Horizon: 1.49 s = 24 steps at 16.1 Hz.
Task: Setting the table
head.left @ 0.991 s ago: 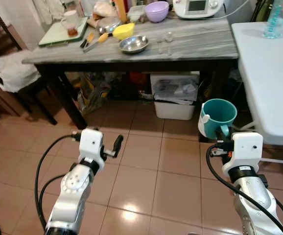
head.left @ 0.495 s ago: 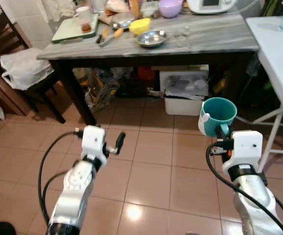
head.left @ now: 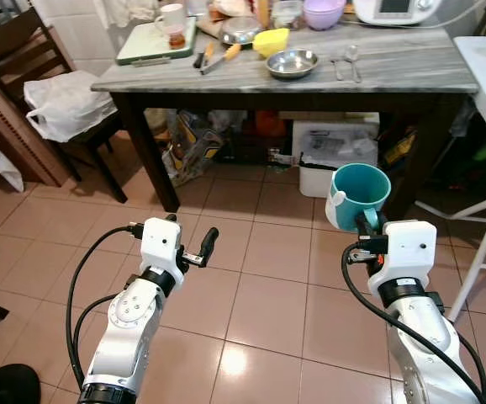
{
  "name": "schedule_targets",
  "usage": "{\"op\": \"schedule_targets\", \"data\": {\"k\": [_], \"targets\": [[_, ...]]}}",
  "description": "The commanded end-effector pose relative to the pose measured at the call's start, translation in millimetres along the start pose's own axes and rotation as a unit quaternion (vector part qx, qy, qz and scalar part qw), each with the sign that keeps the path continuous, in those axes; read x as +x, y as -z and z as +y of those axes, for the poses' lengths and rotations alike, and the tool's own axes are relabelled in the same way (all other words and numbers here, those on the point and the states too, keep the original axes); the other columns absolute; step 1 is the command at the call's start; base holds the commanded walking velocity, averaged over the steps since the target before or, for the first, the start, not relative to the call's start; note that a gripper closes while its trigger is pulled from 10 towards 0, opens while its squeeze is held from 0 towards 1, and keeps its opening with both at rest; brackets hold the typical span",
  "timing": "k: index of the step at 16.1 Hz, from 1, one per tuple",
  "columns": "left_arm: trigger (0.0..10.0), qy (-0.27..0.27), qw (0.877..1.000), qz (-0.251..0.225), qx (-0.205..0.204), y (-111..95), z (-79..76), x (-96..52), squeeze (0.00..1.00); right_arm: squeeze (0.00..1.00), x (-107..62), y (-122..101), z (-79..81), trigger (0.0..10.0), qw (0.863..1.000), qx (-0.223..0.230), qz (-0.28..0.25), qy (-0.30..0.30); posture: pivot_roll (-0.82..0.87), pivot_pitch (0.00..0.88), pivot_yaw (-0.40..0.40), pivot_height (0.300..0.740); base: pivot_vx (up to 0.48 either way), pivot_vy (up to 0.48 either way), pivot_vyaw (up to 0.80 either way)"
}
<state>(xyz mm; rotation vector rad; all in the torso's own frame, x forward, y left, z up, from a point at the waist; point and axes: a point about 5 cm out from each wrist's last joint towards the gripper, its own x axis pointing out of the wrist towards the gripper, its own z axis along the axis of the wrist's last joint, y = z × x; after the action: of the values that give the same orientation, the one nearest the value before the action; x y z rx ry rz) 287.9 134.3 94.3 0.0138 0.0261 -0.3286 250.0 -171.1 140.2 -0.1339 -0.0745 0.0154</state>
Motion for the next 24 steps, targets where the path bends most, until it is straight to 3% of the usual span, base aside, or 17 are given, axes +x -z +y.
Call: {"op": "schedule_targets", "data": {"k": [1, 15, 18, 20, 24], "targets": [[10.0, -0.002, 1.000, -0.002, 0.001, -0.4, 1.9, 0.1, 0.00, 0.00, 0.6, -3.5, 1.5, 10.0, 1.000, 0.000, -0.010, -0.005, -0.17, 0.067, 0.118, 0.740, 0.375, 0.000, 0.00], [10.0, 0.011, 1.000, -0.006, -0.006, -0.3, 0.1, 3.8, 0.00, 0.00, 2.0, -3.3, 2.0, 10.0, 1.000, -0.007, -0.014, -0.001, -0.17, 0.059, 0.128, 0.740, 0.460, 0.000, 0.00], [10.0, -0.003, 1.000, -0.003, -0.003, 1.6, 8.6, -3.4, 0.00, 0.00, -12.4, 5.5, -2.2, 10.0, 1.000, -0.002, 0.004, 0.016, -0.18, 0.060, 0.128, 0.740, 0.480, 0.000, 0.00], [10.0, -0.026, 1.000, 0.016, 0.001, 10.1, 19.7, -18.0, 0.00, 0.00, -34.1, 20.0, -4.7, 10.0, 0.999, 0.000, 0.035, 0.034, -0.19, 0.067, 0.128, 0.740, 0.480, 0.000, 0.00], [10.0, -0.051, 0.998, 0.022, 0.011, 12.4, 28.5, -27.1, 0.00, 0.00, -45.8, 26.5, -8.0, 10.0, 0.998, -0.007, 0.051, 0.035, -0.19, 0.075, 0.126, 0.740, 0.442, 0.000, 0.00]]}}
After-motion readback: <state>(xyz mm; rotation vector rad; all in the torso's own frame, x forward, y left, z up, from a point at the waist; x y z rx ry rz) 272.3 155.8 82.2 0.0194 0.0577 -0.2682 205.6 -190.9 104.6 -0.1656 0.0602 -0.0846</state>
